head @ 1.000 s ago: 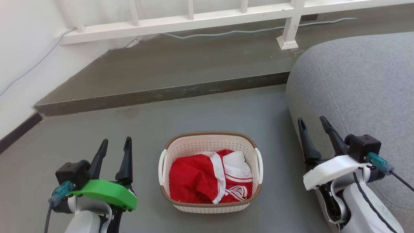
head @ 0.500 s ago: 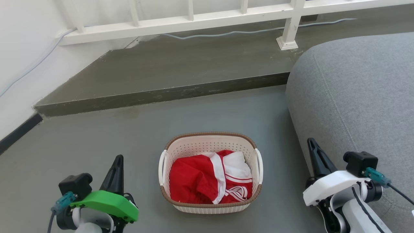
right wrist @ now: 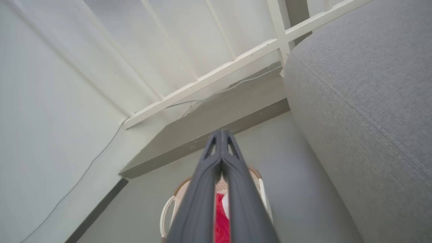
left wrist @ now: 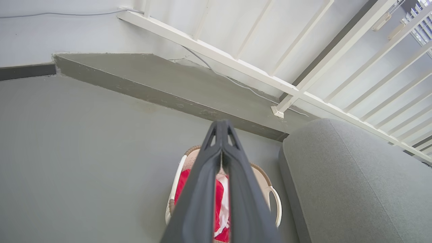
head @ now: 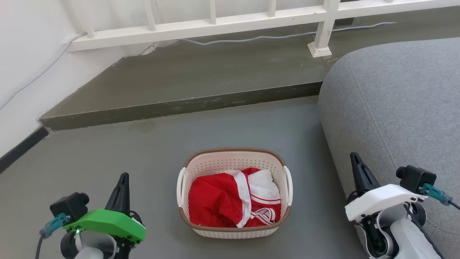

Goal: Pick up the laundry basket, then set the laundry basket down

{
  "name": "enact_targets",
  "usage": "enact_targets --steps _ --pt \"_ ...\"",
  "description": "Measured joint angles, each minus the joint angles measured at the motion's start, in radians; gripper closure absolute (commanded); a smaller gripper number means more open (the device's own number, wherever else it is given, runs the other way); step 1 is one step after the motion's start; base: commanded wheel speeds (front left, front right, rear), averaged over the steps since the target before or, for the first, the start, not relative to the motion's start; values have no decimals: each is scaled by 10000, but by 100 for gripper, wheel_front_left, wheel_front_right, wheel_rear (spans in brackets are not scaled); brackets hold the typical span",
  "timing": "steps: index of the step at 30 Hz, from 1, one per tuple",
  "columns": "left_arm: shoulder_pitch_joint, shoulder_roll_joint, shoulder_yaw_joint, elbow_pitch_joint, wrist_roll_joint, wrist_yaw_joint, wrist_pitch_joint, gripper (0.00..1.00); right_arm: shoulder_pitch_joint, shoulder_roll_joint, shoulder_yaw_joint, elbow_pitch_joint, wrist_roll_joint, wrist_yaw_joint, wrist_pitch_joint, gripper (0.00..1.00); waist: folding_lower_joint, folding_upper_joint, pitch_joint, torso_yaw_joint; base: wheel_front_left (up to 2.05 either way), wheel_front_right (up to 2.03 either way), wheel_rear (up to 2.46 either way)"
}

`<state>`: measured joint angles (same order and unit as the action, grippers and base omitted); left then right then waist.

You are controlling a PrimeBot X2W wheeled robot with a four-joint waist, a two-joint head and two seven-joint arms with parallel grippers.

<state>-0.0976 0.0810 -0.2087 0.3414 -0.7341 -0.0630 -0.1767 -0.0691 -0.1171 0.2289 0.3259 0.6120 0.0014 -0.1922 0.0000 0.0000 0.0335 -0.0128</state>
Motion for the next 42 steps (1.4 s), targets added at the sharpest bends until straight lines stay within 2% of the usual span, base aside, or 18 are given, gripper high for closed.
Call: enact_targets --steps 42 --pt "0 -240 1406 -270 -4000 -265 1384 100 -5 337 -1674 -155 4650 516 1406 100 0 0 -147 61 0 0 0"
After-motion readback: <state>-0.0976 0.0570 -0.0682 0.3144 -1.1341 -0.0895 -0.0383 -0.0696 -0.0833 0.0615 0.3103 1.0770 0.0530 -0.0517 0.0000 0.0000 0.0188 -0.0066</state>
